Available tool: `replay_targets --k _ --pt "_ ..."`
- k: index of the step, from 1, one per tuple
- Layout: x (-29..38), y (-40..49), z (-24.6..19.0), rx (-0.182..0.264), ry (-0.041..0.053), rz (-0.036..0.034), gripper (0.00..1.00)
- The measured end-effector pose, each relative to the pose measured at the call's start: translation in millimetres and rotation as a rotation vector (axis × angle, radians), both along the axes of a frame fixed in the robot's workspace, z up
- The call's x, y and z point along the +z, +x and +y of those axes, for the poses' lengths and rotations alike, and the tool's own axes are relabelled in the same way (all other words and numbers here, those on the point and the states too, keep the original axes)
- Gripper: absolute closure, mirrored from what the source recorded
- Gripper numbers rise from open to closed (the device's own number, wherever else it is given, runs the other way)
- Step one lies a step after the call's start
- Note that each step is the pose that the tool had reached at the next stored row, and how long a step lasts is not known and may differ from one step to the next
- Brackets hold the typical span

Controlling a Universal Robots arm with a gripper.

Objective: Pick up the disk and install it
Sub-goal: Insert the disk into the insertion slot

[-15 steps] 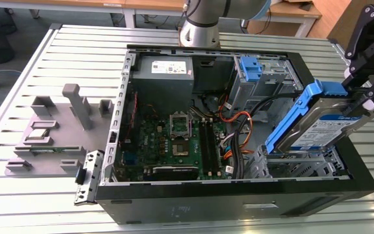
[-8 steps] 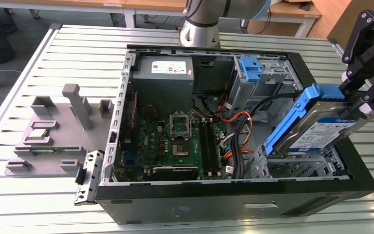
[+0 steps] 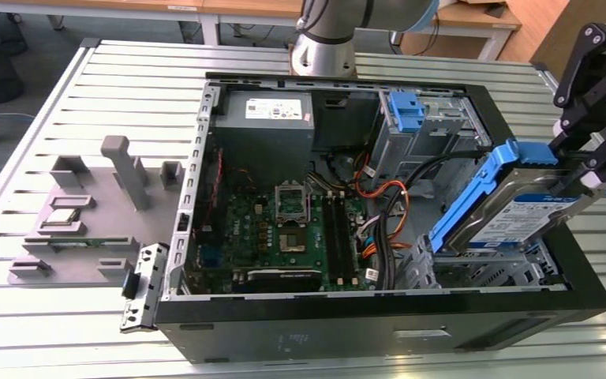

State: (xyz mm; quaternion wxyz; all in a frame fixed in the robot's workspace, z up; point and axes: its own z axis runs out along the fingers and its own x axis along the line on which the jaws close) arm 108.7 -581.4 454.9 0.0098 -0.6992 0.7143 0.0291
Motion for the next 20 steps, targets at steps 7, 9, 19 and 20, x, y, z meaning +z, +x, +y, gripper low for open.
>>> replay_targets --k 7,9,19,20 --pt "-0.5 0.1 0.2 -0.001 0.0005 0.0001 0.65" --pt "-0.5 0.1 0.3 -0.004 0.0005 0.0001 0.65" --pt "-1.5 0.1 1.0 -0.011 0.0025 0.0 0.65" --pt "-2.0 0.1 1.0 -0.011 0.0024 0.0 0.65"
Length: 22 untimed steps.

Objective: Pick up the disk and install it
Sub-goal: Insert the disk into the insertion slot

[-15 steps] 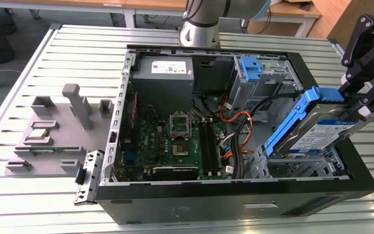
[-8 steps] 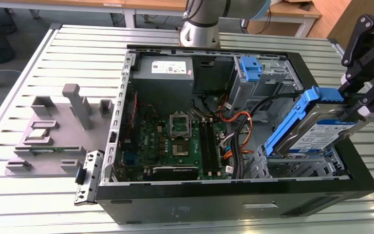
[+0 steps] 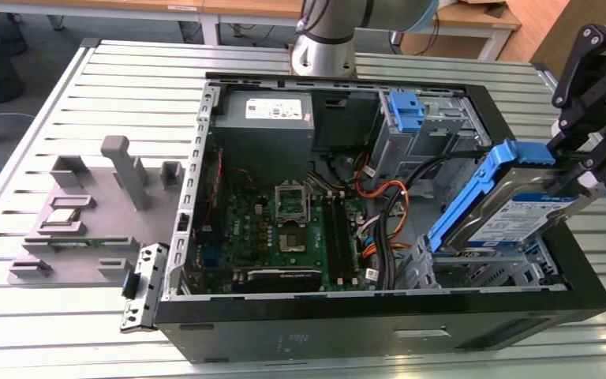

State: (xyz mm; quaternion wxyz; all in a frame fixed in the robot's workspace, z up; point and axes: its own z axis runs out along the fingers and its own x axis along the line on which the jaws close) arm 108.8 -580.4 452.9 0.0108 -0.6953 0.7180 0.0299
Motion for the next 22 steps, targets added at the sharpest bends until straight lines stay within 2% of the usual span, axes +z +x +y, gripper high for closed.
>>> replay_targets --k 16,22 --pt "-4.2 0.1 2.3 -0.003 0.0001 0.0 0.65" --pt "-8.4 0.1 2.4 -0.006 0.0 0.0 0.65"
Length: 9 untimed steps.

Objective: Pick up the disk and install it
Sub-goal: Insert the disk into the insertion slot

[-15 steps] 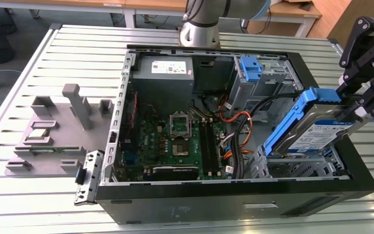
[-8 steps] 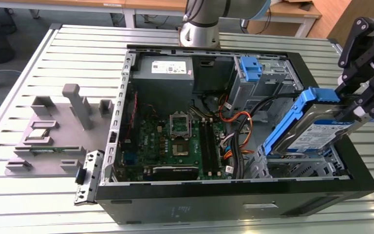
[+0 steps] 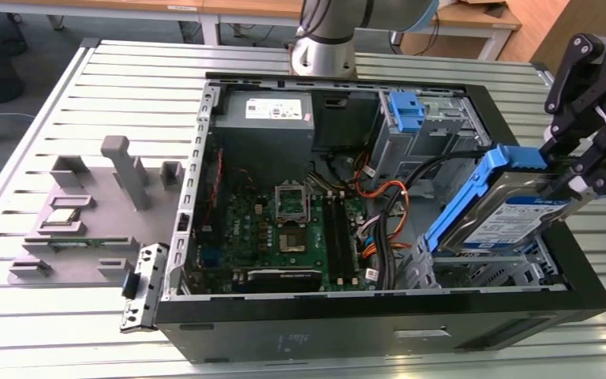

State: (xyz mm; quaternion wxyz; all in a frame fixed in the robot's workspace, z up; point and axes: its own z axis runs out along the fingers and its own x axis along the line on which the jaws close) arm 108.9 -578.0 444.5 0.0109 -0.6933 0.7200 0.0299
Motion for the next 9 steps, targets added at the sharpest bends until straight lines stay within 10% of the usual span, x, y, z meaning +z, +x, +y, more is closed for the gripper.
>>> replay_targets --k 9 --pt "-9.1 0.1 0.0 -0.015 0.0 0.0 0.65"
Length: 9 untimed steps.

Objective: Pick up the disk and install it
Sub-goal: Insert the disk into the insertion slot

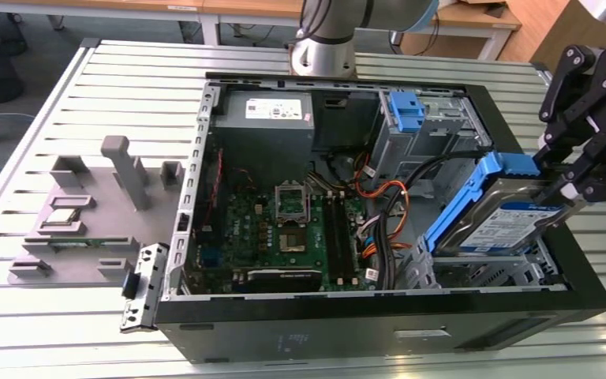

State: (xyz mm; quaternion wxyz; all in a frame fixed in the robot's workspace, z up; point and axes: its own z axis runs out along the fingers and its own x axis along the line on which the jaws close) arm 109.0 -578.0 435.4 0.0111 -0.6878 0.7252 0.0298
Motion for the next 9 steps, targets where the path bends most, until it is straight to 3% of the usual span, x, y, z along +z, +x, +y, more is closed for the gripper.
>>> replay_targets --k 9 --pt "-15.5 0.1 0.0 -0.015 0.0 0.0 0.65"
